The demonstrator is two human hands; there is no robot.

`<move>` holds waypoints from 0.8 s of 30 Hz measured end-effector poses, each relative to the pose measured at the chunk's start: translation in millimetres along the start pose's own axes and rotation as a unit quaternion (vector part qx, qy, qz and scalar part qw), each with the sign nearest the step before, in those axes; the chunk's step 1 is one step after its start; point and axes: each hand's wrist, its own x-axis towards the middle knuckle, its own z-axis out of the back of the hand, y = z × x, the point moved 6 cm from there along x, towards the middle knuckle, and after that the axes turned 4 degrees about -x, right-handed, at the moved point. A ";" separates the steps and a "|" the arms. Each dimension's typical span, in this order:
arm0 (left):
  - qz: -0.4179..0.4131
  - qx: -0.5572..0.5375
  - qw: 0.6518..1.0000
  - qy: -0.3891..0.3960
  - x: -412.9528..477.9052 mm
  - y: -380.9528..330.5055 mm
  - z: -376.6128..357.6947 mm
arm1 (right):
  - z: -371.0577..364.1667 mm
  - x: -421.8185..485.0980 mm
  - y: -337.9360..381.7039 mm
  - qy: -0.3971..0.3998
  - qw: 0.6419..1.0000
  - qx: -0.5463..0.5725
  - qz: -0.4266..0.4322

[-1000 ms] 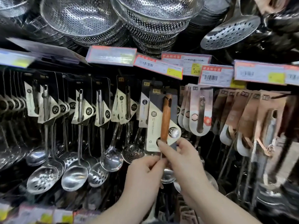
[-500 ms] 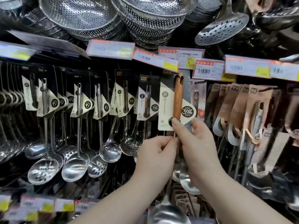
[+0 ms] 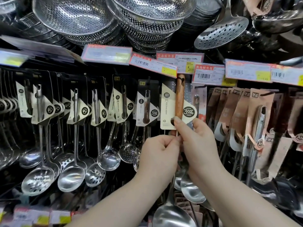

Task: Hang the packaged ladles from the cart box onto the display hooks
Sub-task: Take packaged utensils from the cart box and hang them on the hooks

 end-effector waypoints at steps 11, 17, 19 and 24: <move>0.027 -0.025 0.999 -0.028 12.6 -0.5 0.2 | -2.3 17.4 -0.7 -0.011 0.999 0.008 -0.029; 0.081 0.036 0.996 -0.028 22.2 25.2 1.7 | 1.3 24.1 -18.4 -0.009 0.998 -0.049 -0.026; 0.081 0.087 0.993 -0.024 29.8 30.9 3.7 | 0.9 31.3 -26.4 -0.009 0.996 -0.078 -0.032; 0.092 0.182 0.978 -0.047 47.1 48.8 20.4 | 2.2 59.0 -47.6 -0.028 0.989 -0.135 -0.054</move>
